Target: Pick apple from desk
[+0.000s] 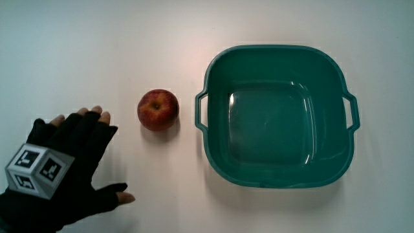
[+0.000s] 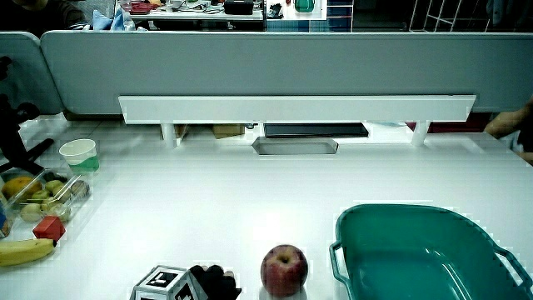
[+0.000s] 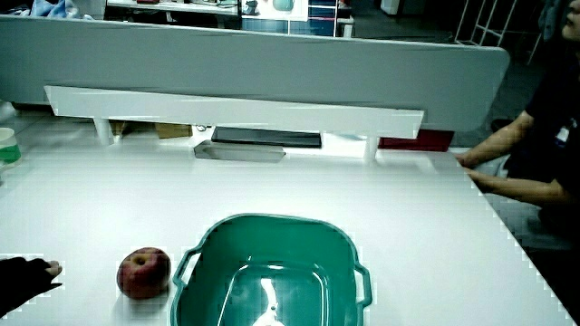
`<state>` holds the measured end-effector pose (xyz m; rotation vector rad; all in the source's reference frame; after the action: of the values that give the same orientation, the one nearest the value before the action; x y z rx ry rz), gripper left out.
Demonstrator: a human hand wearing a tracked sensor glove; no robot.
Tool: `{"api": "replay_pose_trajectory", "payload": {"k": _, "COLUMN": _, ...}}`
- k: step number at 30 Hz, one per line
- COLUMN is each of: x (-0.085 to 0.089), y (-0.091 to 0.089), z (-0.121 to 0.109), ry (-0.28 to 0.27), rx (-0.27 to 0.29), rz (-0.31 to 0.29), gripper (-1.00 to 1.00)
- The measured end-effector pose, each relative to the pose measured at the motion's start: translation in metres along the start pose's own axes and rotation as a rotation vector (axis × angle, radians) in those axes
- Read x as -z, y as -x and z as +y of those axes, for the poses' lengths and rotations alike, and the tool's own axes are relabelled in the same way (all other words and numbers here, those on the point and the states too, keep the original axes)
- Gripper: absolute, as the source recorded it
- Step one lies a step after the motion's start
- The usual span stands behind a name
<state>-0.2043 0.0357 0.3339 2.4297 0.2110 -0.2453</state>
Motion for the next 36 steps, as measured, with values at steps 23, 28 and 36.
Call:
{"api": "replay_pose_trajectory", "payload": {"k": 23, "x": -0.018, "y": -0.015, "z": 0.057, "ry": 0.054, "rx": -0.010, "rz": -0.065, "gripper": 0.00}}
{"api": "replay_pose_trajectory", "payload": {"k": 28, "x": -0.019, "y": -0.018, "z": 0.070, "ry": 0.072, "rx": -0.009, "rz": -0.072, "gripper": 0.00}}
{"api": "replay_pose_trajectory", "payload": {"k": 36, "x": -0.013, "y": -0.021, "z": 0.091, "ry": 0.086, "rx": 0.019, "rz": -0.112, "gripper": 0.00}}
